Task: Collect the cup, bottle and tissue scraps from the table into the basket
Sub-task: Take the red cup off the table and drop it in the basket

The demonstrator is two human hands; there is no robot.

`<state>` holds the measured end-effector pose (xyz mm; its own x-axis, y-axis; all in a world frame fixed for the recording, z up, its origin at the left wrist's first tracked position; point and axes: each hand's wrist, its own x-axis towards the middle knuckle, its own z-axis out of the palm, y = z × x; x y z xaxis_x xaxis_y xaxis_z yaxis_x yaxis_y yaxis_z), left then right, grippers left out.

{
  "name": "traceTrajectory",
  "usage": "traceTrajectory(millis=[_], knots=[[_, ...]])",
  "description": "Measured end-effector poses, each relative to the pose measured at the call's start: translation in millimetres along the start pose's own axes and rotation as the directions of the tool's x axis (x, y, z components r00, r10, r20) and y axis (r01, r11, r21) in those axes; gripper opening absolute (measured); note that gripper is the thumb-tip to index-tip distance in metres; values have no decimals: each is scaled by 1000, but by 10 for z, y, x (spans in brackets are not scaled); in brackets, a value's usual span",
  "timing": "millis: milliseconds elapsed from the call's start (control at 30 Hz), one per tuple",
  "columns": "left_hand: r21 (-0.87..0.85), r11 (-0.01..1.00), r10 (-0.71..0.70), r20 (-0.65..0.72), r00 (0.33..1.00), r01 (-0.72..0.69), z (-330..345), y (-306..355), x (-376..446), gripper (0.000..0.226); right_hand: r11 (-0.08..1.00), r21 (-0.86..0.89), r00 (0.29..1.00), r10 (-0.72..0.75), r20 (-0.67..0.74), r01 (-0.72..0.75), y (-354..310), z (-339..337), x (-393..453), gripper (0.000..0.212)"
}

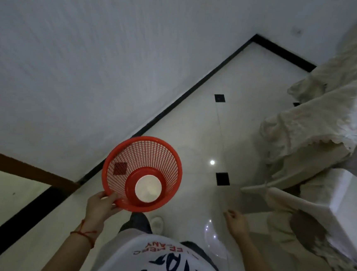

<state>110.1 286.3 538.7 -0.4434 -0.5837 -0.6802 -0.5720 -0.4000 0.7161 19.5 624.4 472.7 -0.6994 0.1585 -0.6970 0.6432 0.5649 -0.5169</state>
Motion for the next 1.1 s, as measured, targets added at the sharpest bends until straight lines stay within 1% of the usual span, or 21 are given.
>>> traceTrajectory(millis=[100, 167, 200, 300, 400, 500, 600, 700, 767, 867, 933, 1000, 1100], knots=[[48, 999, -7, 66, 998, 4, 124, 347, 311, 24, 995, 52, 995, 91, -31, -89, -103, 66, 97, 35], [87, 996, -9, 108, 994, 0, 286, 555, 491, 24, 989, 65, 988, 135, -74, -131, -127, 68, 182, 26], [104, 995, -6, 132, 991, -8, 385, 658, 571, 23, 986, 75, 985, 155, -82, -149, -146, 57, 237, 25], [144, 989, 11, 184, 983, -38, 737, 937, 793, 13, 965, 118, 964, 247, -94, -236, -241, -11, 422, 30], [164, 986, -6, 187, 982, -25, 1174, 1188, 1045, 8, 943, 151, 948, 309, -70, -296, -384, -147, 728, 26], [165, 986, -3, 168, 986, -25, 1609, 1466, 1253, 17, 936, 174, 944, 322, -77, -305, -674, -297, 1130, 34], [167, 984, 29, 155, 988, -55, 1946, 1768, 1414, 15, 932, 201, 947, 317, -52, -301, -1075, -438, 1520, 41], [175, 983, 23, 172, 985, -54, 2292, 2081, 1589, 13, 943, 225, 966, 256, -20, -245, -1552, -600, 1910, 42], [174, 983, 24, 182, 983, -56, 2521, 2283, 1706, 11, 950, 221, 973, 232, -21, -222, -1834, -719, 2157, 37], [190, 979, 37, 199, 979, -75, 2862, 2564, 1923, 14, 948, 262, 980, 195, -28, -181, -2193, -879, 2474, 13], [192, 979, 32, 214, 976, -74, 3128, 2736, 2106, 20, 941, 293, 979, 196, -58, -171, -2360, -987, 2724, 23], [210, 975, 26, 237, 971, -77, 3432, 2928, 2313, 22, 938, 299, 972, 215, -98, -177, -2512, -1102, 2970, 31], [269, 957, 22, 307, 952, -108, 3953, 3268, 2651, 26, 917, 345, 952, 265, -155, -199, -2687, -1242, 3346, 32]])
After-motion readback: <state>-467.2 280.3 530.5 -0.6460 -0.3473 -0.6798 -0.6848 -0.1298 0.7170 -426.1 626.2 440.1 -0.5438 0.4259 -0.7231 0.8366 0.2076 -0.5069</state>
